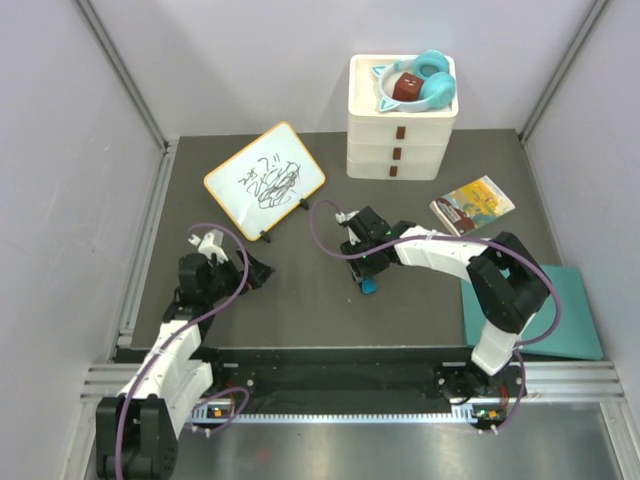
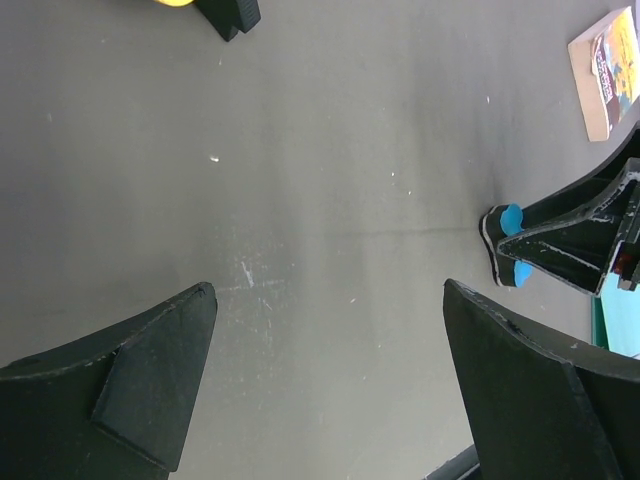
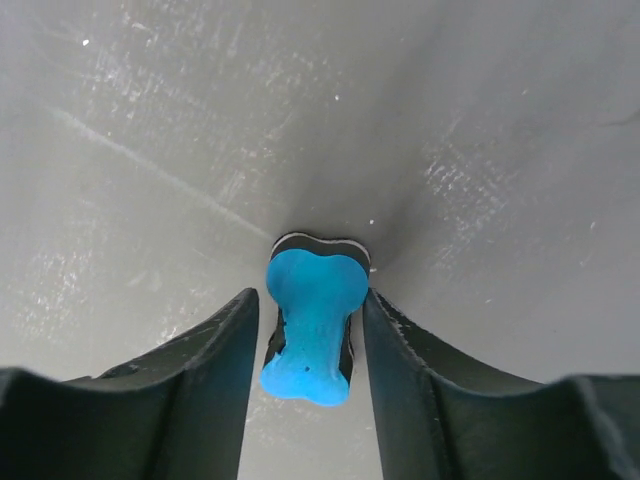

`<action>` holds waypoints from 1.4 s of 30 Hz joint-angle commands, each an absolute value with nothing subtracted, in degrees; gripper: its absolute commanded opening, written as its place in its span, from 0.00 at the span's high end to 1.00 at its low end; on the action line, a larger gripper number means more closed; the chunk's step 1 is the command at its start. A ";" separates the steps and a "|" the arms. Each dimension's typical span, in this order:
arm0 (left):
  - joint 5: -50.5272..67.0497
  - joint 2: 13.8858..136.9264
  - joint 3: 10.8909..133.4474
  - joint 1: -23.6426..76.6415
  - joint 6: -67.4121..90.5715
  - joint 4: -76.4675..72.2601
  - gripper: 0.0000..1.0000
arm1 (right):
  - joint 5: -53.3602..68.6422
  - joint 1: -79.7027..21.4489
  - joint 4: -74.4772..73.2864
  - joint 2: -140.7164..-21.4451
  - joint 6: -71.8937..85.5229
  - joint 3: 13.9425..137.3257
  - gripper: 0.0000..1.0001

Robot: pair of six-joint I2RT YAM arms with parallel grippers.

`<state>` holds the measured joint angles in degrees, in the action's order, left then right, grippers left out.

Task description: Erase the whiteboard

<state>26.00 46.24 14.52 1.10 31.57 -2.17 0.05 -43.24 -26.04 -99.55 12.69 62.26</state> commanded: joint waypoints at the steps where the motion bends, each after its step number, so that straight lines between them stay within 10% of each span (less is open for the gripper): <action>1: 25.84 45.79 17.31 0.53 30.85 -2.72 0.01 | -1.58 -43.95 -26.89 -99.84 13.09 64.86 0.57; 11: 25.66 46.58 17.14 0.44 31.99 -4.04 0.01 | -3.25 -44.30 -27.60 -99.75 13.01 64.16 0.55; 25: 30.58 49.39 15.82 -9.04 34.54 -8.17 0.01 | -6.85 -44.65 -27.69 -102.40 10.46 64.61 0.99; 42: 45.00 72.58 9.40 -19.16 42.37 -50.18 0.06 | -0.62 -44.65 -19.95 -91.76 9.58 64.16 1.00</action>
<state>43.20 69.38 8.82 -18.76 40.77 -36.01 -2.87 -44.12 -24.71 -96.36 10.17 62.30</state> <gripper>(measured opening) 0.964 0.062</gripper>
